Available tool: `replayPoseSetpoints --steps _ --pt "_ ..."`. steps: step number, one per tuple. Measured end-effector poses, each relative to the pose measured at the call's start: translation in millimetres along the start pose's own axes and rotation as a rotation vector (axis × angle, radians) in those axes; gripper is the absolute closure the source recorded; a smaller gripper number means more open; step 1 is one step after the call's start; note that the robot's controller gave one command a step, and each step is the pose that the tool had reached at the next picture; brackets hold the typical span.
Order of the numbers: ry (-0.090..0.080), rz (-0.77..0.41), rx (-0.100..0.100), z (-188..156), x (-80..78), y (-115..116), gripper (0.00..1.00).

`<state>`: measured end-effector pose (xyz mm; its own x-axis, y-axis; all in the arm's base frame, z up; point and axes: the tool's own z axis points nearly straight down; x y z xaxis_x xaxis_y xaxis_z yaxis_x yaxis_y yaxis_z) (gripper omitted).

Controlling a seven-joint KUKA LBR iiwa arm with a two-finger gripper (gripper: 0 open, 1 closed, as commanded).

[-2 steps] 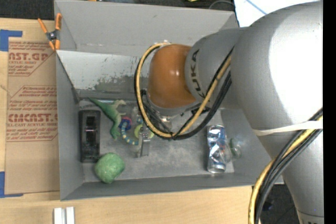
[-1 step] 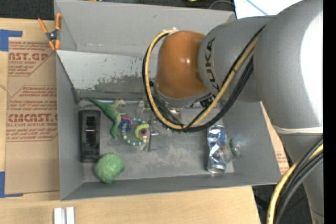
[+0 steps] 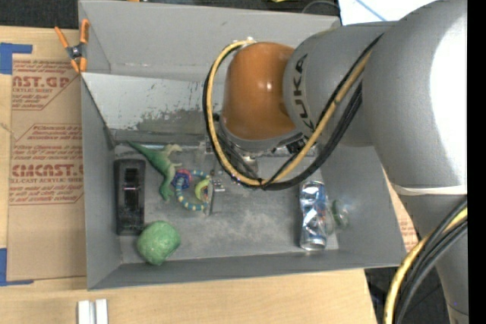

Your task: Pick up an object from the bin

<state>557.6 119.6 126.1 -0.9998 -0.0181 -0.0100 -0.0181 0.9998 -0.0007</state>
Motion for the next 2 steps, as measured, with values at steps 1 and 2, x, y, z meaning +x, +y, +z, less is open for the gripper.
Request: replayPoseSetpoints --steps 1,2 --pt "0.009 0.022 0.001 7 3.0 16 0.0" --pt "0.007 0.047 0.001 29 19.7 19 0.0"
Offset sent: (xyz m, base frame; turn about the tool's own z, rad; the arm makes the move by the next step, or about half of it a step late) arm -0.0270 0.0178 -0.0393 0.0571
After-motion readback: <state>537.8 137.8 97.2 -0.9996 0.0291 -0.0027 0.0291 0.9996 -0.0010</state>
